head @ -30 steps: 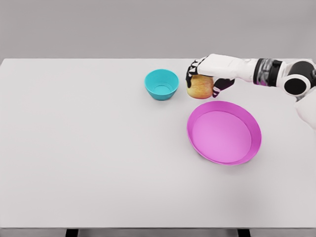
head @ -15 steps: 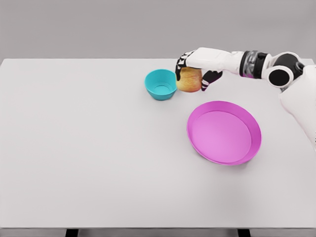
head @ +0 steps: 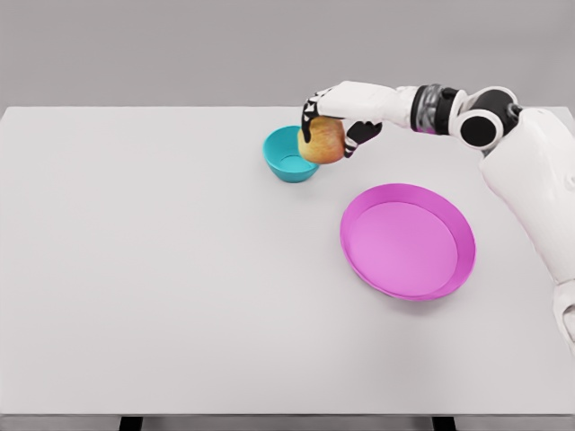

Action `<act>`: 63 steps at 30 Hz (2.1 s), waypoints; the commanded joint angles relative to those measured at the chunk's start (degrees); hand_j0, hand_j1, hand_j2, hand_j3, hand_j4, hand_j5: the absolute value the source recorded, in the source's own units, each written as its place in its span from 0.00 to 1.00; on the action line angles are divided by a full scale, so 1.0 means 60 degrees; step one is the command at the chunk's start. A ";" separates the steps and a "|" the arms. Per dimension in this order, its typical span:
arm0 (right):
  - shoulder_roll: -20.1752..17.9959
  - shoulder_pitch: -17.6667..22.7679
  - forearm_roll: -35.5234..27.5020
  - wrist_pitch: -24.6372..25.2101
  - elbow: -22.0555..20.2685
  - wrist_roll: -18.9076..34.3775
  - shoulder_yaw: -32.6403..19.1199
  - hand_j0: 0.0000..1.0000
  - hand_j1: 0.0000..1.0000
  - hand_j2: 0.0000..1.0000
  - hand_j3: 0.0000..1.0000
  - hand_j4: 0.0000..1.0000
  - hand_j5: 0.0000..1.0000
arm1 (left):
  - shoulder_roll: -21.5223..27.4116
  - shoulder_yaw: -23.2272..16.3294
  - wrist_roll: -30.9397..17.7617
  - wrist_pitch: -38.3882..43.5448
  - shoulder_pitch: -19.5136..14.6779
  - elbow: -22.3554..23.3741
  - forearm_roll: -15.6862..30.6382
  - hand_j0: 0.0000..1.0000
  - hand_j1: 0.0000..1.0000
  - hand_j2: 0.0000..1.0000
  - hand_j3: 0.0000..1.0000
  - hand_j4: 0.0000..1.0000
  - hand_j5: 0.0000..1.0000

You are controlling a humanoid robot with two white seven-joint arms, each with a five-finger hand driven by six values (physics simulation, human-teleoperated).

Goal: Put the apple from the pink plate into the blue bowl with your right arm

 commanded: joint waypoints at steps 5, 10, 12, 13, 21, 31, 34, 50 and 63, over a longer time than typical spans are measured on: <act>0.0223 -0.0059 -0.0013 0.0031 0.0317 -0.0010 -0.0161 0.43 0.43 0.43 0.43 0.43 0.43 | 0.0000 0.0000 -0.0001 0.0000 0.0000 0.0001 -0.0001 1.00 1.00 1.00 1.00 1.00 1.00; 0.0531 -0.0176 0.0251 0.0031 0.0654 -0.0010 -0.0366 0.43 0.43 0.43 0.43 0.43 0.43 | 0.0000 0.0000 -0.0001 0.0000 0.0000 0.0001 -0.0016 1.00 1.00 1.00 1.00 1.00 1.00; 0.0618 -0.0205 0.0309 0.0031 0.0669 -0.0010 -0.0366 0.43 0.43 0.43 0.43 0.43 0.43 | 0.0000 0.0000 -0.0001 0.0000 0.0000 0.0001 -0.0001 1.00 1.00 1.00 1.00 1.00 1.00; 0.0677 -0.0220 0.0309 0.0031 0.0684 -0.0010 -0.0366 0.43 0.43 0.43 0.43 0.43 0.43 | 0.0000 0.0000 -0.0001 0.0000 0.0000 0.0001 -0.0001 1.00 1.00 1.00 1.00 1.00 1.00; 0.0985 -0.0366 0.0529 0.0031 0.1065 -0.0010 -0.0366 0.43 0.43 0.43 0.43 0.43 0.43 | 0.0000 0.0000 -0.0001 0.0000 0.0000 0.0001 -0.0001 1.00 1.00 1.00 1.00 1.00 1.00; 0.1204 -0.0556 0.0822 0.0031 0.1328 -0.0010 -0.0352 0.43 0.43 0.43 0.43 0.43 0.43 | 0.0000 0.0000 -0.0001 0.0000 0.0000 0.0001 -0.0001 1.00 1.00 1.00 1.00 1.00 1.00; 0.1307 -0.0571 0.0924 0.0031 0.1475 -0.0010 -0.0352 0.44 0.44 0.44 0.44 0.44 0.44 | 0.0000 0.0000 -0.0001 0.0000 0.0000 0.0001 -0.0001 1.00 1.00 1.00 1.00 1.00 1.00; 0.1380 -0.0601 0.1012 0.0093 0.1401 -0.0010 -0.0308 1.00 1.00 1.00 1.00 1.00 1.00 | 0.0000 0.0014 -0.0001 0.0000 0.0000 0.0001 -0.0001 1.00 1.00 1.00 1.00 1.00 1.00; -0.1314 0.1376 -0.0687 0.0031 -0.0019 -0.0010 -0.4087 1.00 1.00 1.00 1.00 1.00 1.00 | 0.0000 0.0000 -0.0001 0.0000 0.0000 0.0001 -0.0001 1.00 1.00 1.00 1.00 1.00 1.00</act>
